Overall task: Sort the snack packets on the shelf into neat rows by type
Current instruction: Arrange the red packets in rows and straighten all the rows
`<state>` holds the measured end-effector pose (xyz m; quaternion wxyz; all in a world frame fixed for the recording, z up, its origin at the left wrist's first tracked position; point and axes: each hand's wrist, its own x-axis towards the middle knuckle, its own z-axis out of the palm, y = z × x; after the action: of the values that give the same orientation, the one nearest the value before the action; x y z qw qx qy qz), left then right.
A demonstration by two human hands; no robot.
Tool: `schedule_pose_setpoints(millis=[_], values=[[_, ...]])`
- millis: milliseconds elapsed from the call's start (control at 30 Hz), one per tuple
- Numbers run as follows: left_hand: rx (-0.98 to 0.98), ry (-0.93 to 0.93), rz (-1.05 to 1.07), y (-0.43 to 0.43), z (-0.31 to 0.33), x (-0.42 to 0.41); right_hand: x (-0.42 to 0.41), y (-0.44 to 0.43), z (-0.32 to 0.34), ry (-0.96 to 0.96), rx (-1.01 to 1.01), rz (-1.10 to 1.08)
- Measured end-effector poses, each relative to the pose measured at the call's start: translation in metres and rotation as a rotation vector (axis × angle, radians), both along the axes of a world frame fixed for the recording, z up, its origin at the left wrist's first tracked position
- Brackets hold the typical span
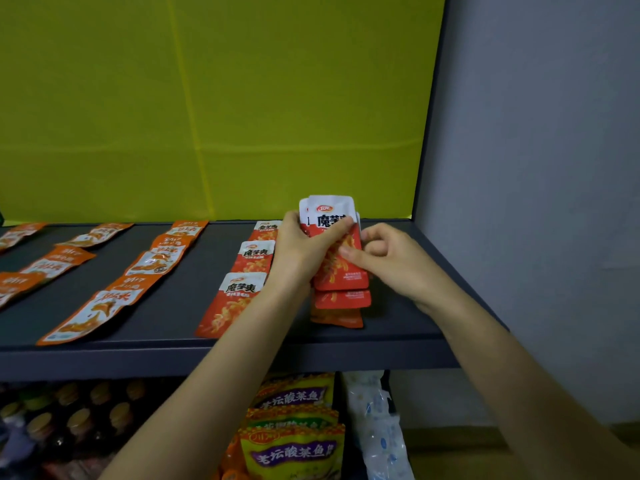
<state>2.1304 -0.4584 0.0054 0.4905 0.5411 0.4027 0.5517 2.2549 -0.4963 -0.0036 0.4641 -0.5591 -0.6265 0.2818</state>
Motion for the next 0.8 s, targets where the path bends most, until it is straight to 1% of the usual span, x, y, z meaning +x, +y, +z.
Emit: schedule_pose_setpoints(millis=[67,167,267,367,500,633,733,800], values=[[-0.070,-0.006,-0.038,0.004,0.002,0.008,0.010,0.004,-0.002,0.090,0.014,0.007],[-0.200,-0.027,-0.137,0.006,0.005,0.015,0.026,0.007,-0.001,0.175,0.024,0.002],[-0.237,-0.040,-0.269,0.003,0.005,0.018,0.037,0.009,0.003,0.238,-0.020,0.012],[-0.245,-0.082,-0.344,0.002,0.005,0.020,0.045,0.015,0.007,0.229,-0.068,-0.007],[-0.229,-0.095,-0.314,0.006,0.008,0.023,0.054,0.030,0.019,0.228,-0.030,-0.083],[-0.217,-0.161,-0.262,0.012,0.012,0.025,0.053,0.048,0.023,0.221,-0.038,-0.116],[-0.215,-0.188,-0.280,0.014,0.016,0.025,0.052,0.060,0.020,0.334,-0.107,-0.121],[-0.218,-0.188,-0.255,0.014,0.016,0.023,0.057,0.066,0.021,0.401,-0.121,-0.138]])
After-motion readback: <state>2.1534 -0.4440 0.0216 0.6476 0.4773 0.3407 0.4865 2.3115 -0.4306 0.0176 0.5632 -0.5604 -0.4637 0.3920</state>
